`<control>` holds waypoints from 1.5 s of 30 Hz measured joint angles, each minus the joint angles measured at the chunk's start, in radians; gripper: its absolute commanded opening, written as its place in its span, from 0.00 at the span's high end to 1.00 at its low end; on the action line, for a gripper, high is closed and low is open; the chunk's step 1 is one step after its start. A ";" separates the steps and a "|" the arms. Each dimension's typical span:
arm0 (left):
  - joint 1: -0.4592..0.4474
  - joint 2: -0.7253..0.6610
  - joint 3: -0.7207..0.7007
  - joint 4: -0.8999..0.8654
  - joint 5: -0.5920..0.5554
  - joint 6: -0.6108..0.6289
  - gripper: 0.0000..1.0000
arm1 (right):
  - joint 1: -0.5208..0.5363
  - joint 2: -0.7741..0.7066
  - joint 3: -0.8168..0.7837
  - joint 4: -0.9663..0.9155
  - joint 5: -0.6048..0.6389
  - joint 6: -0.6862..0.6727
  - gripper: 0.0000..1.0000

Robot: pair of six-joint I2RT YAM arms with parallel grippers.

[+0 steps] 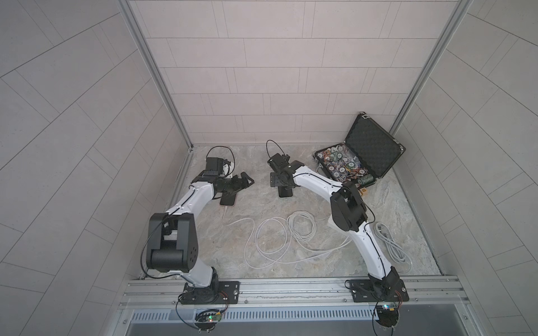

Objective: Plug the charging cable into the phone
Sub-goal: Place the phone at the center of the board, then pick up the charging cable from the center of the board.

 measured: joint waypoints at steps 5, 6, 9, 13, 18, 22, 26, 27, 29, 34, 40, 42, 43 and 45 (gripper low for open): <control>-0.024 -0.037 0.011 -0.026 -0.047 0.027 0.03 | -0.020 -0.164 -0.100 -0.027 0.073 -0.008 0.00; -0.039 -0.047 0.018 -0.033 -0.064 0.037 0.03 | -0.033 -0.215 -0.139 -0.026 0.094 -0.013 0.00; -0.110 -0.072 0.057 -0.053 -0.113 0.079 0.01 | -0.099 -0.367 -0.281 -0.021 0.152 -0.022 0.00; -0.176 -0.075 0.106 -0.074 -0.150 0.132 0.01 | -0.206 -0.493 -0.472 -0.013 0.178 -0.020 0.03; -0.197 -0.071 0.114 -0.100 -0.172 0.166 0.01 | -0.290 -0.581 -0.703 -0.010 0.177 0.006 0.19; -0.208 -0.063 0.114 -0.119 -0.183 0.183 0.00 | -0.328 -0.648 -0.841 0.019 0.128 0.039 0.32; -0.222 -0.063 0.114 -0.127 -0.195 0.201 0.00 | -0.382 -0.706 -0.938 0.074 0.070 0.063 0.40; -0.225 -0.062 0.114 -0.129 -0.196 0.204 0.00 | -0.394 -0.708 -0.949 0.085 0.059 0.067 0.42; -0.226 -0.060 0.114 -0.131 -0.198 0.210 0.00 | -0.415 -0.705 -0.959 0.102 0.036 0.073 0.46; -0.231 -0.053 0.114 -0.138 -0.202 0.220 0.00 | -0.420 -0.664 -0.955 0.141 -0.026 0.087 0.59; -0.231 -0.052 0.114 -0.140 -0.202 0.227 0.00 | -0.418 -0.640 -0.976 0.178 -0.075 0.113 0.60; -0.231 -0.052 0.114 -0.140 -0.200 0.228 0.00 | -0.418 -0.640 -0.990 0.188 -0.079 0.120 0.60; -0.230 -0.051 0.114 -0.140 -0.199 0.228 0.00 | -0.418 -0.640 -0.998 0.192 -0.079 0.122 0.60; -0.230 -0.048 0.114 -0.140 -0.197 0.231 0.00 | -0.418 -0.636 -1.007 0.199 -0.078 0.125 0.60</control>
